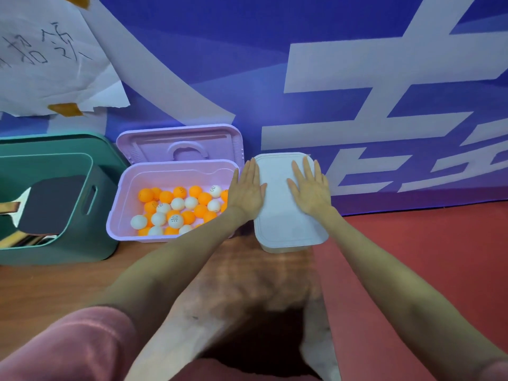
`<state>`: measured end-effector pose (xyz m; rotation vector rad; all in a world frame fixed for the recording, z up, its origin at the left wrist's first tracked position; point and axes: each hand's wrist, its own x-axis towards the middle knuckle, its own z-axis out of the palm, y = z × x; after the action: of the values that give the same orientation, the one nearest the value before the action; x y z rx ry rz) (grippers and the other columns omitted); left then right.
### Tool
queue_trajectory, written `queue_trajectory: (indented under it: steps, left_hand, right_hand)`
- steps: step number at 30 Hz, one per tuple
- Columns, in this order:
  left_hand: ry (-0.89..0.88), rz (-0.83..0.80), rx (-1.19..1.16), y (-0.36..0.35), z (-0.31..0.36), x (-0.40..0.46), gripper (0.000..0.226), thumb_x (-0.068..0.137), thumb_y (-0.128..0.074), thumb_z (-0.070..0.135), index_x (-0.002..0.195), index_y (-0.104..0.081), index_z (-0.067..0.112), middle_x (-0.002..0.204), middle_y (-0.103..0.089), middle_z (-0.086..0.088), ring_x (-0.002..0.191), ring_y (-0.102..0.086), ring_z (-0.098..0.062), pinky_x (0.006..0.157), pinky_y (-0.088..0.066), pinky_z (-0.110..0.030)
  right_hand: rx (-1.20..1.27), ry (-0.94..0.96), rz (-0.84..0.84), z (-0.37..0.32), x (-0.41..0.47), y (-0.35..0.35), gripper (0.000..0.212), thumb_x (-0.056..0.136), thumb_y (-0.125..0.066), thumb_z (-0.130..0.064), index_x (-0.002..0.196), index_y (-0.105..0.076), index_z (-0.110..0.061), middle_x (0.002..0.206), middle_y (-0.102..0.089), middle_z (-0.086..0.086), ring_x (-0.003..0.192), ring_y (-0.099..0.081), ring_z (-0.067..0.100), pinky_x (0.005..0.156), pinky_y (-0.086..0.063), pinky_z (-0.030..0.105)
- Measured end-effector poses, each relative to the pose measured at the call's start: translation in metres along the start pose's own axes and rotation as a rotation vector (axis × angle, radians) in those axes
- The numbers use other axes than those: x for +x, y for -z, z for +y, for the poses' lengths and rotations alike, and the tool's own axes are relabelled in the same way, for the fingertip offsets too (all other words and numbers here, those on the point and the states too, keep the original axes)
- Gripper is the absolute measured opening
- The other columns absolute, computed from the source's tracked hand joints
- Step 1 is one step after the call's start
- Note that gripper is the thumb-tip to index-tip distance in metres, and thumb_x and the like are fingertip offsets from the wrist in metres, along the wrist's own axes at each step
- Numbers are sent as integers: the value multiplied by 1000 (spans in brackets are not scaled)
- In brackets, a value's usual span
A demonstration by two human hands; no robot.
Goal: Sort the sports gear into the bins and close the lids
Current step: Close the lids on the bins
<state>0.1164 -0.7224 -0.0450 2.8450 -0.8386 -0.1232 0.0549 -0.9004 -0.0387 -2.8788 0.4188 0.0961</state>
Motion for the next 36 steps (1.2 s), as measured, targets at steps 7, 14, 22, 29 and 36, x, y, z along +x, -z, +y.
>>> queue_trajectory:
  steps: [7,14,22,29,36]
  left_hand:
    - [-67,13,-137,-4,-7,5,63,102,-31,30,149,-6,-3,159,-5,-17,147,-7,-28,119,0,-30]
    - [-49,-72,-118,5,-6,3,66,102,-30,37,150,-5,-1,159,-3,-14,147,-5,-27,119,-1,-35]
    - [-152,-117,35,53,-49,-2,56,103,-23,38,151,-18,8,160,-10,-9,147,-5,-26,117,-9,-47]
    - [-61,27,81,104,-158,-33,52,101,-35,34,146,-29,7,157,-19,-14,144,-16,-32,113,-18,-49]
    - [27,126,14,169,-240,-35,49,96,-48,22,137,-40,-4,143,-40,-23,129,-39,-39,106,-33,-47]
  right_hand:
    - [-42,-9,19,1,2,-7,58,99,-21,-49,152,-7,-28,160,0,2,146,3,29,115,-17,46]
    - [-102,-47,-83,-5,3,-2,58,99,-14,-51,151,3,-29,159,10,0,145,12,29,118,1,50]
    - [-46,-45,-58,-60,7,30,60,102,-26,-41,152,-3,-18,159,1,10,146,0,31,116,-3,48]
    - [-33,72,-53,-141,19,36,67,100,-37,-36,152,-2,-13,159,1,13,146,-2,30,117,-9,46]
    - [-109,222,97,-211,50,51,63,95,-47,-24,148,-18,-6,151,-24,19,139,-24,33,111,-22,43]
